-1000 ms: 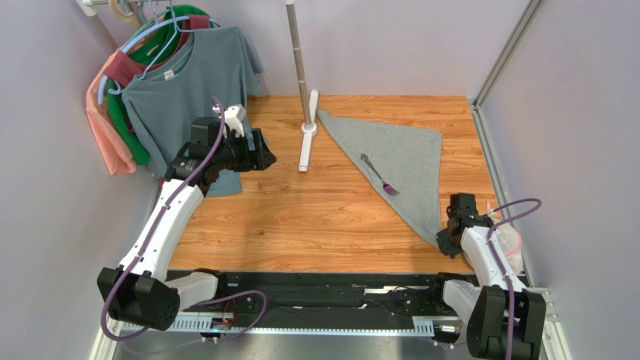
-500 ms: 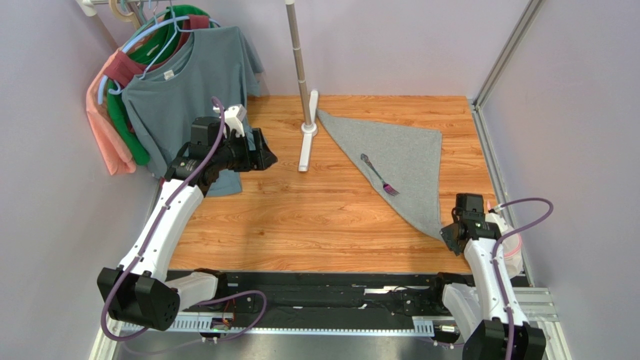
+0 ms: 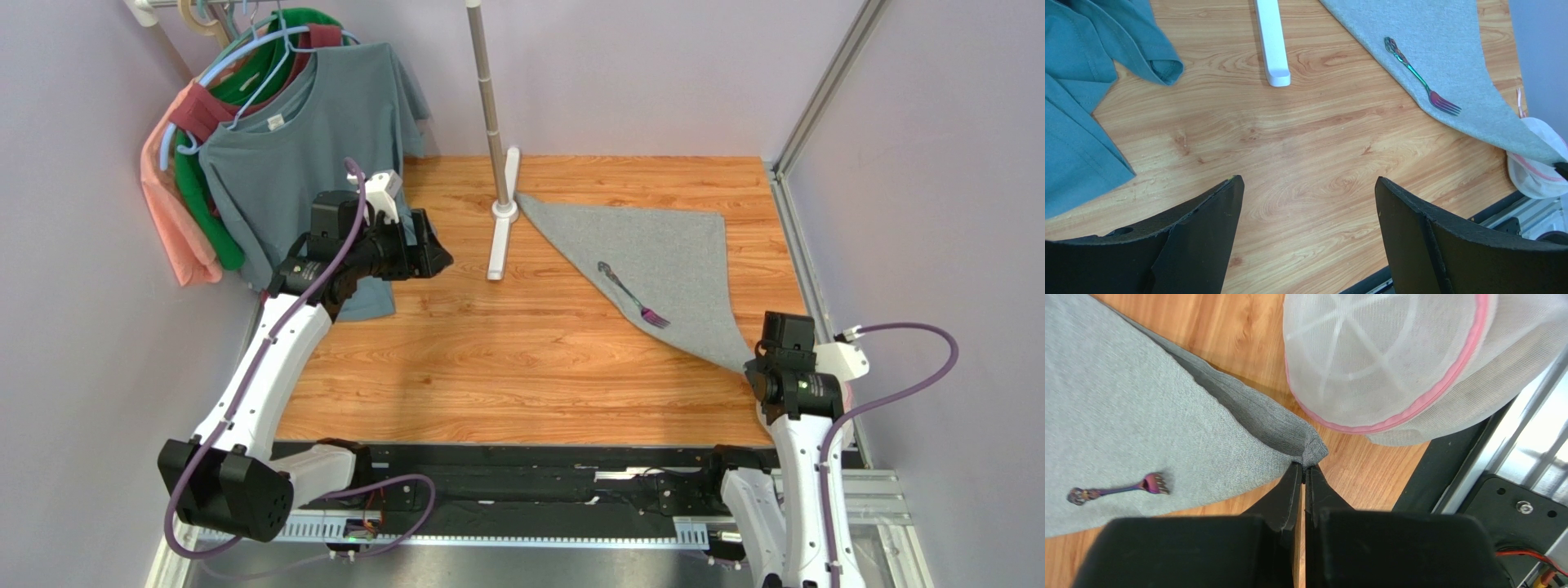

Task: Fold the napkin, place the utensils inside, and roll it up
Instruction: Fold the napkin

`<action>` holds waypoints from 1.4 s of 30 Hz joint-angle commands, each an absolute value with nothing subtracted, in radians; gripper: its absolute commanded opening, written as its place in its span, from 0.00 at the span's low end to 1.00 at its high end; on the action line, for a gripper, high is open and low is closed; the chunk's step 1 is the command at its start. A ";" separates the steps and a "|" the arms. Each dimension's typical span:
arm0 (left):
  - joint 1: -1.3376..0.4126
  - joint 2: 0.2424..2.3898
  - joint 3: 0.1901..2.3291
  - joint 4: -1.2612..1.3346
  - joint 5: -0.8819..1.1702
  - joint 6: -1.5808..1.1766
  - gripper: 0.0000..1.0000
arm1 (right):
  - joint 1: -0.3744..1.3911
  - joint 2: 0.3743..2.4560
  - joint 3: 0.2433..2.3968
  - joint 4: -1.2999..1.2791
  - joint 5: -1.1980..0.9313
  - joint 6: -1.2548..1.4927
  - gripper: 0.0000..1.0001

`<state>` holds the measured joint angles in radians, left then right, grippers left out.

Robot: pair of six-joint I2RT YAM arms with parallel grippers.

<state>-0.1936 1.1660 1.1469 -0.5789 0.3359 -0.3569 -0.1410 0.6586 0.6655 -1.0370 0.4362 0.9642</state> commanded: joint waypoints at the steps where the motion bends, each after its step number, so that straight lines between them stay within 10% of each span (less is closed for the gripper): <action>1: -0.187 1.137 1.152 -0.542 0.350 -0.367 0.88 | -0.146 0.641 0.765 -1.084 0.575 0.971 0.00; 42: -0.187 1.166 1.144 -0.537 0.357 -0.370 0.87 | 0.324 1.360 1.086 -0.311 0.512 0.730 0.00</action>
<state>-0.1936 1.1690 1.1469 -0.5713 0.3466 -0.3614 0.2966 1.3075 1.0039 -0.4183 0.4942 0.7414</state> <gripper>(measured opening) 0.870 0.013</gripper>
